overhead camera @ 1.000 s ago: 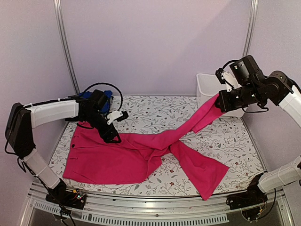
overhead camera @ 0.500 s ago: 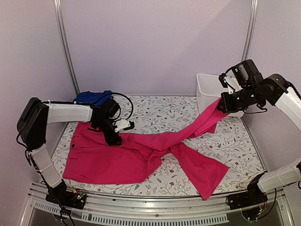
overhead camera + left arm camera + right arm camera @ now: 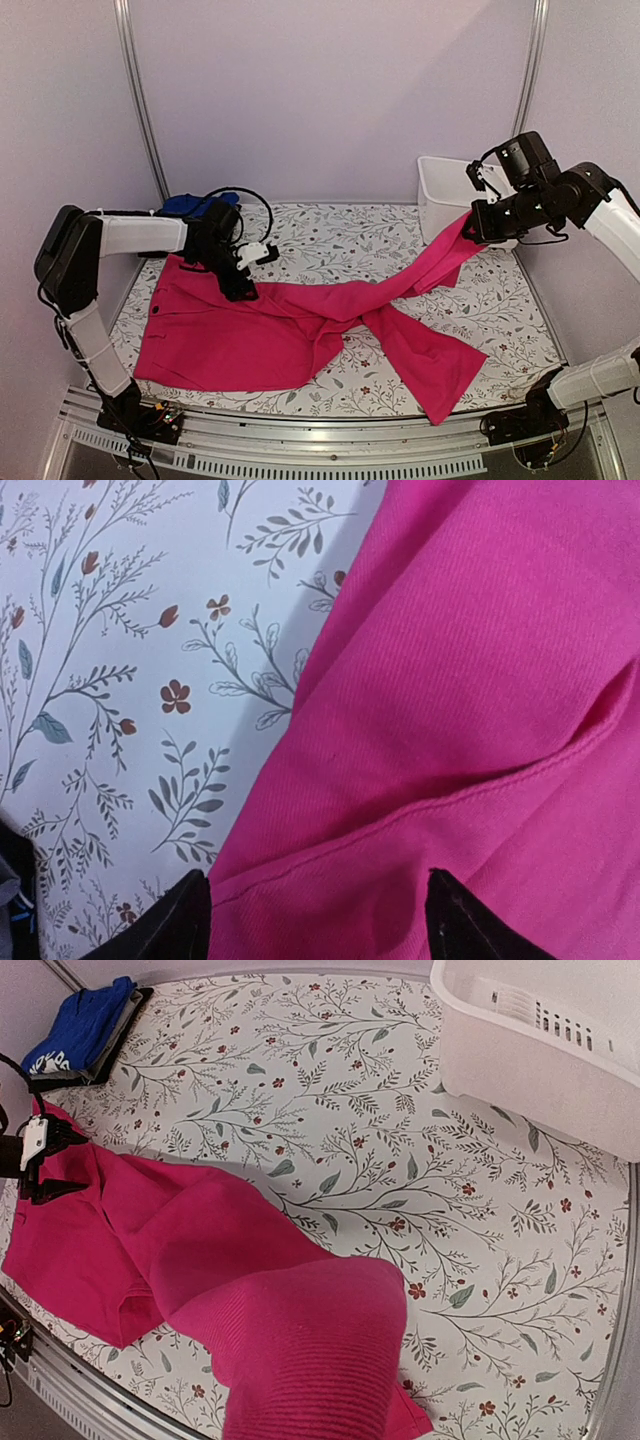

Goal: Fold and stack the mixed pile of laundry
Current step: Smooth out the crumpled trousers at the center of the board.

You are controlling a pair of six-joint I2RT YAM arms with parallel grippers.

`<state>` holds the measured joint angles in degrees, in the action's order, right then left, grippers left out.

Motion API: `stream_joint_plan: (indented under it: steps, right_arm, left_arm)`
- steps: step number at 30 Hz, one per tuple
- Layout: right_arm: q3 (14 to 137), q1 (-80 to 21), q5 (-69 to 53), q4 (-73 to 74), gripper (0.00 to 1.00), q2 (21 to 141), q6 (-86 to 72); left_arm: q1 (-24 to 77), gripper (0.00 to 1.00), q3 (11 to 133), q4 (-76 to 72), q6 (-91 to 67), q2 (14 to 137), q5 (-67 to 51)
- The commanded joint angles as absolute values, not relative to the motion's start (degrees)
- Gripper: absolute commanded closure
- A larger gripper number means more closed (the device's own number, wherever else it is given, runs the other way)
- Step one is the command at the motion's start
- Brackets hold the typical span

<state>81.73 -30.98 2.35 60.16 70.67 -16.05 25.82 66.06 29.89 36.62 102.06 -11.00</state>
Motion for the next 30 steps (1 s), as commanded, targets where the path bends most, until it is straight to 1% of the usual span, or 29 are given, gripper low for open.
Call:
stream_joint_plan:
  steps: [1,3,6,8,11,15,16,23,30]
  right_arm:
    - [80.5,-29.7,1.5,58.7,1.0,68.8,-15.8]
    - [80.3,-29.5,1.4,58.8,1.0,68.6,-15.9]
    - [80.1,-29.1,1.4,59.1,1.0,68.3,-15.8]
    - [79.9,-28.9,1.5,59.2,1.0,68.2,-15.5]
    - [79.4,-28.4,1.5,59.4,1.0,68.0,-15.4]
    - [78.9,-27.6,1.6,60.1,1.0,67.3,-15.5]
    - [78.7,-27.5,1.7,60.4,1.0,66.9,-15.6]
    - [76.1,-25.5,4.8,64.5,1.0,64.6,-17.8]
    - [74.2,-20.4,9.2,72.5,1.0,60.6,-26.6]
  left_arm:
    - [25.4,0.27,63.6,30.2,37.2,102.0,-15.9]
    - [25.0,0.33,62.0,29.9,37.6,101.8,-15.6]
    - [24.7,0.5,61.1,29.2,37.6,100.9,-14.9]
    - [24.7,0.57,60.7,29.1,38.1,100.6,-13.7]
    - [24.7,0.73,60.2,28.9,38.4,99.8,-11.9]
    - [23.7,0.98,61.5,28.4,36.5,96.3,-11.9]
    - [23.1,1.0,61.9,28.5,35.7,95.1,-12.4]
    - [19.4,1.0,61.2,27.5,31.1,86.5,-17.1]
    - [12.1,1.0,57.0,23.0,24.4,80.9,-22.0]
